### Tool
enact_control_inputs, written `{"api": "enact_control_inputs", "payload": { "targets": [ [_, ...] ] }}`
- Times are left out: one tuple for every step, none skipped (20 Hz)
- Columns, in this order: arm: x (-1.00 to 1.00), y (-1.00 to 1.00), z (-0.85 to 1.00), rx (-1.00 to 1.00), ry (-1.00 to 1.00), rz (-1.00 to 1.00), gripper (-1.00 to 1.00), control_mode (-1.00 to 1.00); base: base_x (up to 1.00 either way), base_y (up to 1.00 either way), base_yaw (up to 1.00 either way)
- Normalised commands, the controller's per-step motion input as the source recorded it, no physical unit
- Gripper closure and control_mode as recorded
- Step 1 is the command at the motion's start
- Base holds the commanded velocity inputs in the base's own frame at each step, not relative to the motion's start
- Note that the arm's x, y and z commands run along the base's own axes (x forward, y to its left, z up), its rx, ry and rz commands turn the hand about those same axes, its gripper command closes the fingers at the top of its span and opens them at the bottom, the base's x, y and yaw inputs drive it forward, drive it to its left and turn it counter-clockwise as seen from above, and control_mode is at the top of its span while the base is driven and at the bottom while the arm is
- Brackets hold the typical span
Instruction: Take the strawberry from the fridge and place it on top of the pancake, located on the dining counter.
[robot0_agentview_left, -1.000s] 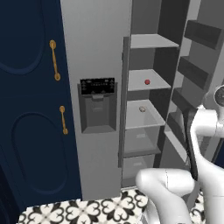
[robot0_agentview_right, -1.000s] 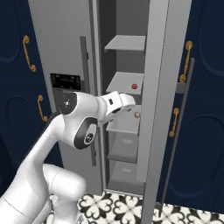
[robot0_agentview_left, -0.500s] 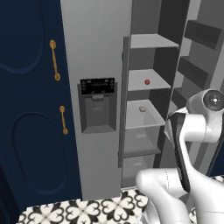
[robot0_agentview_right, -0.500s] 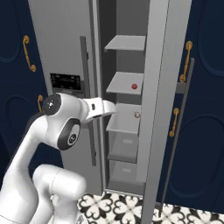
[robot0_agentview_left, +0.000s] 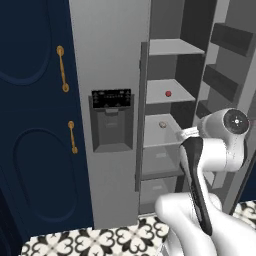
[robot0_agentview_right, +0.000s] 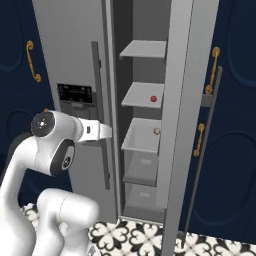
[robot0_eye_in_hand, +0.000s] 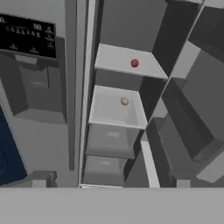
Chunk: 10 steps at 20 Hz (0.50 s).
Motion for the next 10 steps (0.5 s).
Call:
{"api": "enact_control_inputs", "payload": {
  "targets": [
    [-0.16,0.66,-0.16,0.19,-0.03,0.00,-1.00,-1.00,0.00,0.00,0.00],
    [-0.14,0.73,-0.20,0.18,-0.02,0.00,-1.00,-1.00,0.00,0.00,0.00],
    [-0.22,0.62,-0.11,0.19,-0.01,0.00,-1.00,-1.00,0.00,0.00,0.00],
    [-0.51,0.25,0.00,0.16,0.00,-0.03,-1.00,-1.00,0.00,0.00,0.00],
    [-0.64,0.01,0.00,0.11,0.00,-0.04,-1.00,-1.00,0.00,0.00,0.00],
    [-0.71,0.00,0.00,0.06,0.00,-0.05,-1.00,-1.00,0.00,0.00,0.00],
    [-0.69,0.00,0.00,0.05,0.00,-0.05,-1.00,-1.00,0.00,0.00,0.00],
    [-0.71,0.00,0.00,0.04,0.00,-0.06,-1.00,-1.00,0.00,0.00,0.00],
    [-0.54,0.17,0.00,0.00,0.00,-0.05,-1.00,-1.00,0.00,0.00,0.00],
    [-0.14,0.20,-0.04,0.00,0.04,-0.01,-1.00,-1.00,0.00,0.00,0.00]
  ]
}}
